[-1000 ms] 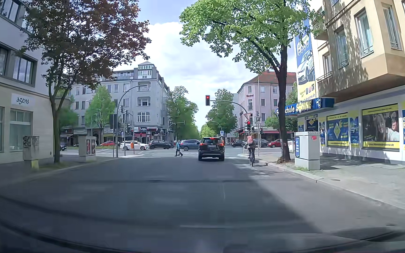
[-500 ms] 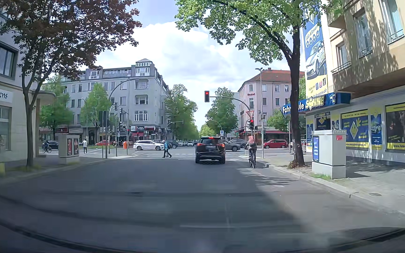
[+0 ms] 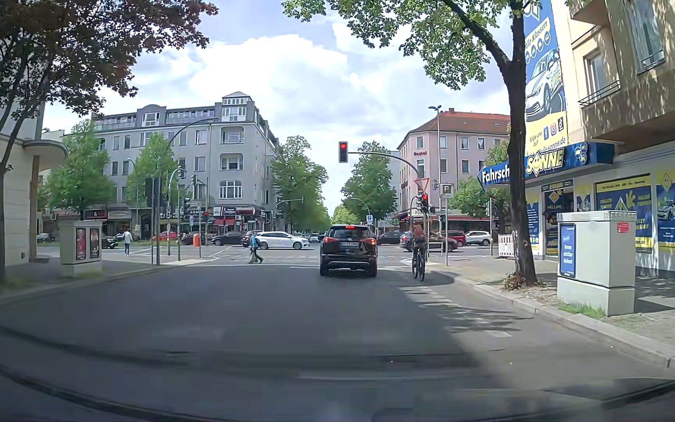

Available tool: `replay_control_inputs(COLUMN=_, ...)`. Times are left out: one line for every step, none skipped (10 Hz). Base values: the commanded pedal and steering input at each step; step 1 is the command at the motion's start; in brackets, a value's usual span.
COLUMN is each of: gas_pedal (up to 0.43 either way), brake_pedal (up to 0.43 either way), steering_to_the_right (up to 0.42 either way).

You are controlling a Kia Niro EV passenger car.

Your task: Follow the waypoints while adhering to traffic rules and regulations

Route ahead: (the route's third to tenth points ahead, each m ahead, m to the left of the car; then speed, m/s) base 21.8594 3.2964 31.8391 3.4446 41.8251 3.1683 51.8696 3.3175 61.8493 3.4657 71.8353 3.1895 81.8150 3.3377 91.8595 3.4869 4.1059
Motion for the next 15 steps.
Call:
replay_control_inputs(gas_pedal=0.0, brake_pedal=0.024, steering_to_the_right=-0.015)
replay_control_inputs(gas_pedal=0.0, brake_pedal=0.024, steering_to_the_right=-0.023)
replay_control_inputs(gas_pedal=0.0, brake_pedal=0.024, steering_to_the_right=-0.027)
replay_control_inputs(gas_pedal=0.0, brake_pedal=0.024, steering_to_the_right=-0.028)
replay_control_inputs(gas_pedal=0.0, brake_pedal=0.061, steering_to_the_right=-0.028)
replay_control_inputs(gas_pedal=0.0, brake_pedal=0.079, steering_to_the_right=-0.028)
replay_control_inputs(gas_pedal=0.0, brake_pedal=0.091, steering_to_the_right=-0.028)
replay_control_inputs(gas_pedal=0.0, brake_pedal=0.116, steering_to_the_right=-0.028)
replay_control_inputs(gas_pedal=0.0, brake_pedal=0.128, steering_to_the_right=-0.025)
replay_control_inputs(gas_pedal=0.0, brake_pedal=0.134, steering_to_the_right=-0.023)
replay_control_inputs(gas_pedal=0.0, brake_pedal=0.134, steering_to_the_right=-0.017)
replay_control_inputs(gas_pedal=0.0, brake_pedal=0.134, steering_to_the_right=-0.01)
replay_control_inputs(gas_pedal=0.0, brake_pedal=0.128, steering_to_the_right=-0.006)
replay_control_inputs(gas_pedal=0.0, brake_pedal=0.134, steering_to_the_right=0.0)
replay_control_inputs(gas_pedal=0.0, brake_pedal=0.134, steering_to_the_right=-0.002)
